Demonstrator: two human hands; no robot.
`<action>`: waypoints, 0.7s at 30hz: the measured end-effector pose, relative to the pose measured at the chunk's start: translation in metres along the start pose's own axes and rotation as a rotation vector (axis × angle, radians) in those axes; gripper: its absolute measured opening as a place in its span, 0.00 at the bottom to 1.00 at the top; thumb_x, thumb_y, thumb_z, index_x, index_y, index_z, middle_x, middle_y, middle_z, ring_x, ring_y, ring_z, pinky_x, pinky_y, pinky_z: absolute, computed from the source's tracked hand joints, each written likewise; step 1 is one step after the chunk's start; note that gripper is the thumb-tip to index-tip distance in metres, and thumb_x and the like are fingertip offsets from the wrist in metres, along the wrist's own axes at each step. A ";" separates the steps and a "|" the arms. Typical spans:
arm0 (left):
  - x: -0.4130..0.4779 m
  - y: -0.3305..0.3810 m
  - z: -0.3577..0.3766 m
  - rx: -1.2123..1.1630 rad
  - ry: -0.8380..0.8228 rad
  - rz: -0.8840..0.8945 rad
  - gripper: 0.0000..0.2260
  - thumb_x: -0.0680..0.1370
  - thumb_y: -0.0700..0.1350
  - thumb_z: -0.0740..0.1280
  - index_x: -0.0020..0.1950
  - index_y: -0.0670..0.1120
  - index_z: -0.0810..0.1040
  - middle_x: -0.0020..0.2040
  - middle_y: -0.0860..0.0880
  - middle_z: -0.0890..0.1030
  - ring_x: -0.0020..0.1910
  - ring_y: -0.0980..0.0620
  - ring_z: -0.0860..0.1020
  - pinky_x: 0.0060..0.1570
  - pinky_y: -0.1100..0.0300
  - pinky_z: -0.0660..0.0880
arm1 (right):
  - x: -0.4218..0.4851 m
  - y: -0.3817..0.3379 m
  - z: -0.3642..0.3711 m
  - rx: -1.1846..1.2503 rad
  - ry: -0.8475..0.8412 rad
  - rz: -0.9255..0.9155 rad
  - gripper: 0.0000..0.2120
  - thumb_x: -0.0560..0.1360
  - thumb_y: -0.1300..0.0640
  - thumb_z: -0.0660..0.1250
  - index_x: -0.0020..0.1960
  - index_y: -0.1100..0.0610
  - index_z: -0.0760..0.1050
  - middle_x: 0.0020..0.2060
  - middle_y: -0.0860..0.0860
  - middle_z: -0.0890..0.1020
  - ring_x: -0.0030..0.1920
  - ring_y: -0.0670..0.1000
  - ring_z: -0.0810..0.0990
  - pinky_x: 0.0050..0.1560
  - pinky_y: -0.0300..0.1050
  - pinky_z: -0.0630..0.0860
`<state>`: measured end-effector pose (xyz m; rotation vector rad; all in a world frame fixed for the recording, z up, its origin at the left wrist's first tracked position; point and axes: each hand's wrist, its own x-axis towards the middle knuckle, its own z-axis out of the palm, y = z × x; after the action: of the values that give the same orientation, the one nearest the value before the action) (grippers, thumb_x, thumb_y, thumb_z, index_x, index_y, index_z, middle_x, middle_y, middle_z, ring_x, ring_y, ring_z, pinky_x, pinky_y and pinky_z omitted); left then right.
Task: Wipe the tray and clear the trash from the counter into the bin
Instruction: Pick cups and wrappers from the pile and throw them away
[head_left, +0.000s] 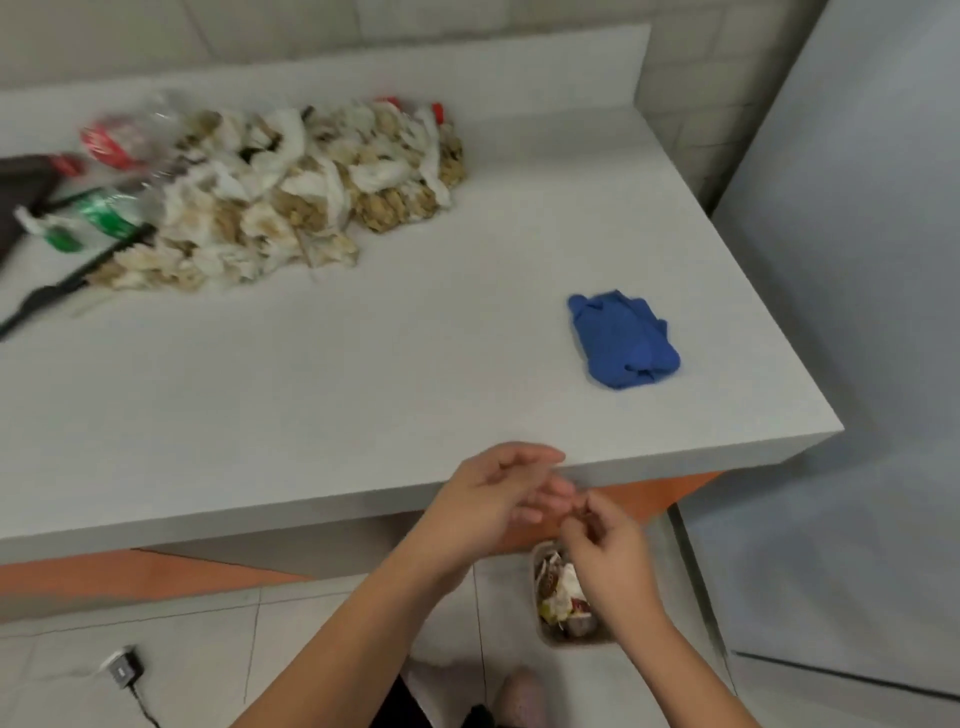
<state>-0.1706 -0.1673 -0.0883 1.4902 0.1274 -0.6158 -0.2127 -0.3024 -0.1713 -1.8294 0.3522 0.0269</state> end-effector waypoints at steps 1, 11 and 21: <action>-0.005 0.017 -0.010 -0.051 0.037 0.061 0.08 0.80 0.38 0.60 0.52 0.44 0.79 0.44 0.46 0.83 0.41 0.53 0.81 0.42 0.63 0.77 | -0.001 -0.024 0.010 0.020 -0.045 -0.060 0.08 0.67 0.60 0.63 0.38 0.50 0.78 0.33 0.51 0.81 0.34 0.53 0.77 0.36 0.41 0.72; -0.017 0.124 -0.185 -0.253 0.354 0.342 0.07 0.78 0.39 0.63 0.49 0.46 0.80 0.41 0.46 0.83 0.38 0.50 0.80 0.39 0.59 0.75 | 0.069 -0.200 0.134 -0.026 -0.200 -0.365 0.13 0.75 0.61 0.64 0.45 0.42 0.77 0.39 0.44 0.81 0.35 0.50 0.80 0.40 0.44 0.78; 0.040 0.129 -0.443 0.682 0.862 0.218 0.04 0.74 0.43 0.68 0.47 0.49 0.79 0.45 0.49 0.80 0.46 0.49 0.77 0.44 0.58 0.71 | 0.201 -0.256 0.278 -0.669 -0.063 -0.260 0.20 0.78 0.57 0.62 0.69 0.52 0.68 0.63 0.55 0.70 0.58 0.55 0.74 0.54 0.45 0.73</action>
<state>0.0498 0.2366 -0.0381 2.3204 0.4418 0.2353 0.0893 -0.0235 -0.0516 -2.5183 0.0518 0.0238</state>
